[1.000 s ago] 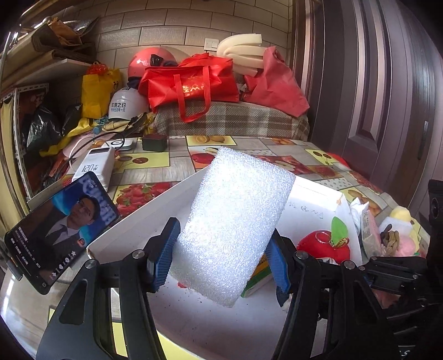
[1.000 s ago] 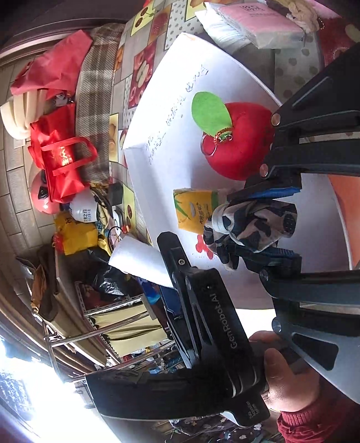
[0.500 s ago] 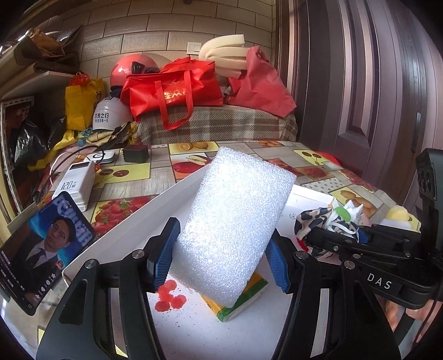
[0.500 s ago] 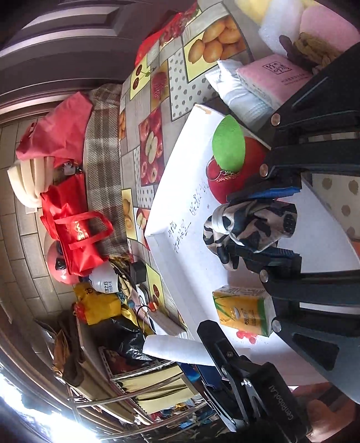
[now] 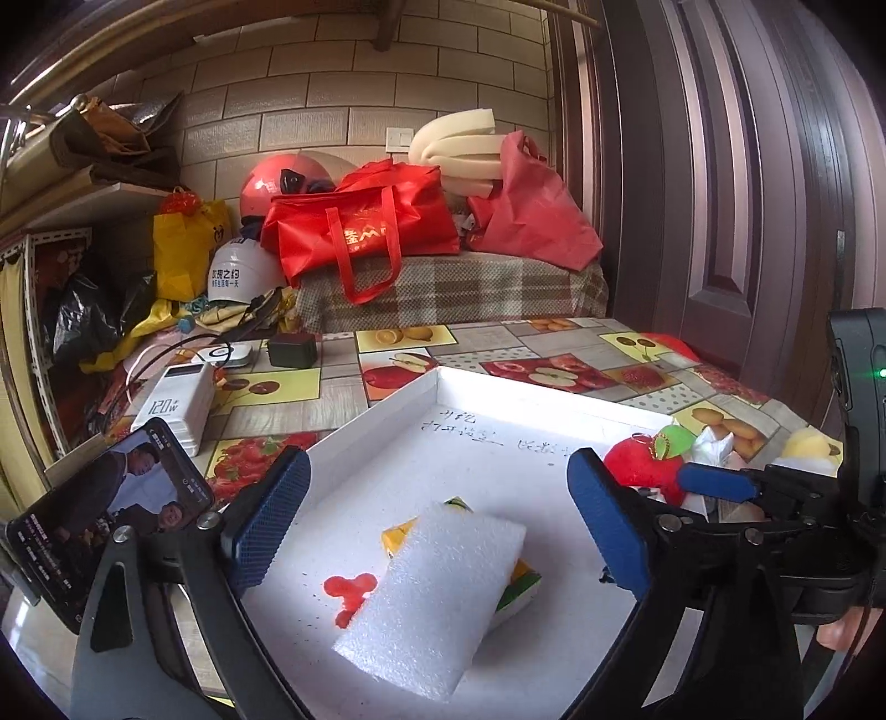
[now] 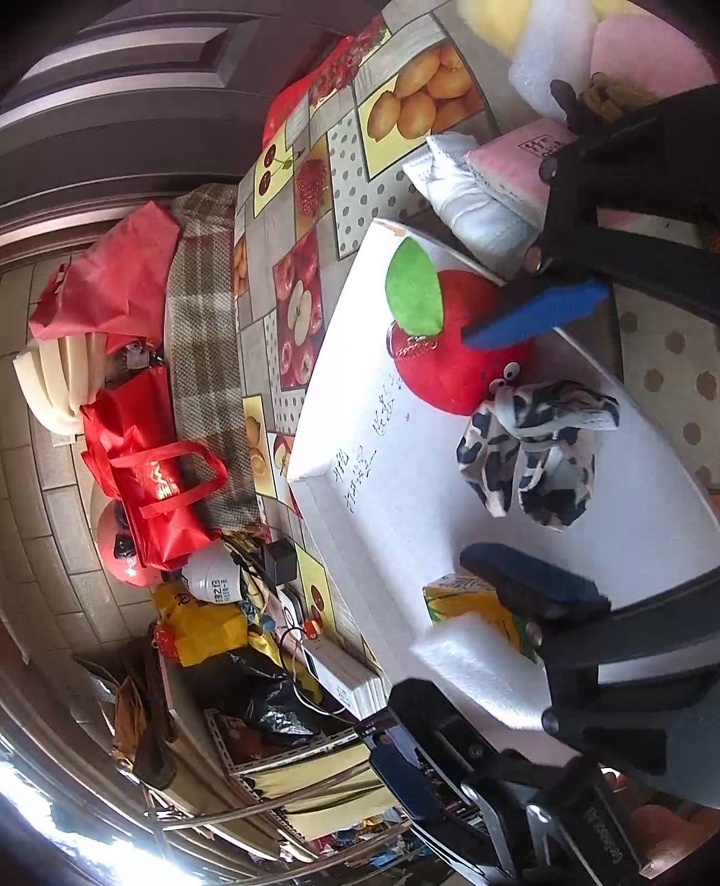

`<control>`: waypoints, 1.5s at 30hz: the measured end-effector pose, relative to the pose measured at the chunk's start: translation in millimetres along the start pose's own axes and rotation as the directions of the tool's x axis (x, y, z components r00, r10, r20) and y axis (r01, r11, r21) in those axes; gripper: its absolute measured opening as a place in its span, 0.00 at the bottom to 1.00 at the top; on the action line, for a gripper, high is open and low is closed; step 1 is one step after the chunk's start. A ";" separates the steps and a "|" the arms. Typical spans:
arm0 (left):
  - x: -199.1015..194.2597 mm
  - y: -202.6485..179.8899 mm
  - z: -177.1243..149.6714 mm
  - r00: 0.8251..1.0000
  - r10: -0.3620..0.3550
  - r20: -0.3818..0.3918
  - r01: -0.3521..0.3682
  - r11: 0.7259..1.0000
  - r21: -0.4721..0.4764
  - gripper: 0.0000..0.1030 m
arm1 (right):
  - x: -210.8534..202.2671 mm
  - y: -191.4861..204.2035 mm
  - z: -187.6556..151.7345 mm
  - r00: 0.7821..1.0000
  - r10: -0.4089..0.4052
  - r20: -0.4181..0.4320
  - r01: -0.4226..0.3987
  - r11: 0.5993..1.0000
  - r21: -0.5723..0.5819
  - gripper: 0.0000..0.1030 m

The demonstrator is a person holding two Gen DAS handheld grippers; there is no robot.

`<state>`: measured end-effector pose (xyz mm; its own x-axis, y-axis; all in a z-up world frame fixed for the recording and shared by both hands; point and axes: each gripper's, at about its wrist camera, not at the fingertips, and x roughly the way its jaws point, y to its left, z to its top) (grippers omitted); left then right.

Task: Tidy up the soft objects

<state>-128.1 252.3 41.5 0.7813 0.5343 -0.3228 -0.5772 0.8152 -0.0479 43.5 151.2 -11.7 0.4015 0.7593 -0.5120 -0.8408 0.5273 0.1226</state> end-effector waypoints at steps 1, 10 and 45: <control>0.9 1.5 -0.2 1.000 -0.001 -0.003 0.001 1.000 -0.007 1.00 | 0.6 -4.0 0.1 1.000 0.009 -0.003 -0.009 1.000 0.018 0.84; -4.8 -2.3 -1.6 0.998 0.054 0.021 -0.055 0.998 0.019 1.00 | -5.7 -11.5 -0.7 0.997 -0.066 0.029 0.064 0.996 0.063 1.00; -9.5 3.0 -2.6 0.995 0.086 0.042 -0.085 0.996 -0.018 1.00 | -28.8 -0.9 -6.5 0.975 -0.177 0.137 0.172 0.984 0.051 1.00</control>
<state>-137.8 249.0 42.0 0.7382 0.6111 -0.2857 -0.6457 0.7627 -0.0371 30.4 126.5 -2.6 0.5904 0.6987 -0.4040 -0.7396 0.6688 0.0759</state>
